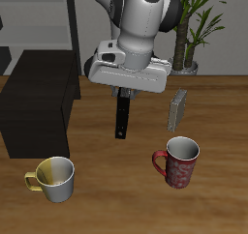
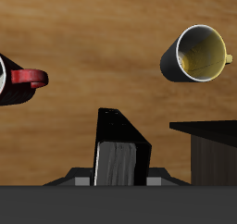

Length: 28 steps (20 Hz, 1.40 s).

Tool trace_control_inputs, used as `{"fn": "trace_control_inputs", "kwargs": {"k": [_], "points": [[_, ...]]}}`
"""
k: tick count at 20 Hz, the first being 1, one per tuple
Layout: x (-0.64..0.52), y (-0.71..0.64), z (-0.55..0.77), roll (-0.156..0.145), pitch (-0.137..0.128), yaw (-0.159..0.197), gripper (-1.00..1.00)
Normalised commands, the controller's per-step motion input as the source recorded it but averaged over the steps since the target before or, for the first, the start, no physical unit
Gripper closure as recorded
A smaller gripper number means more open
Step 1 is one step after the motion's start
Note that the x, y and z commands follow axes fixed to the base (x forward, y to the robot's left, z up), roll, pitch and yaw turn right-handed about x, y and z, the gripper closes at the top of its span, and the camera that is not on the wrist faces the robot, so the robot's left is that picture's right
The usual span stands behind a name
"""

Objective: Place the black book flat on top of the shelf

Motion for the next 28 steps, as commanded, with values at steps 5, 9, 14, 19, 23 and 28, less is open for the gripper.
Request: {"fn": "trace_control_inputs", "kwargs": {"k": [5,9,14,19,23,28], "points": [[-0.27,-0.51,0.67,-0.085,-0.081,0.054,1.00],[-0.28,-0.50,0.66,-0.097,-0.079,0.041,1.00],[-0.28,-0.40,0.61,-0.084,-0.085,0.047,1.00],[-0.22,-0.48,0.38,-0.093,-0.050,0.035,1.00],[-0.17,-0.60,0.26,-0.131,-0.037,0.058,1.00],[-0.14,-0.62,0.15,-0.174,-0.042,0.053,1.00]]}}
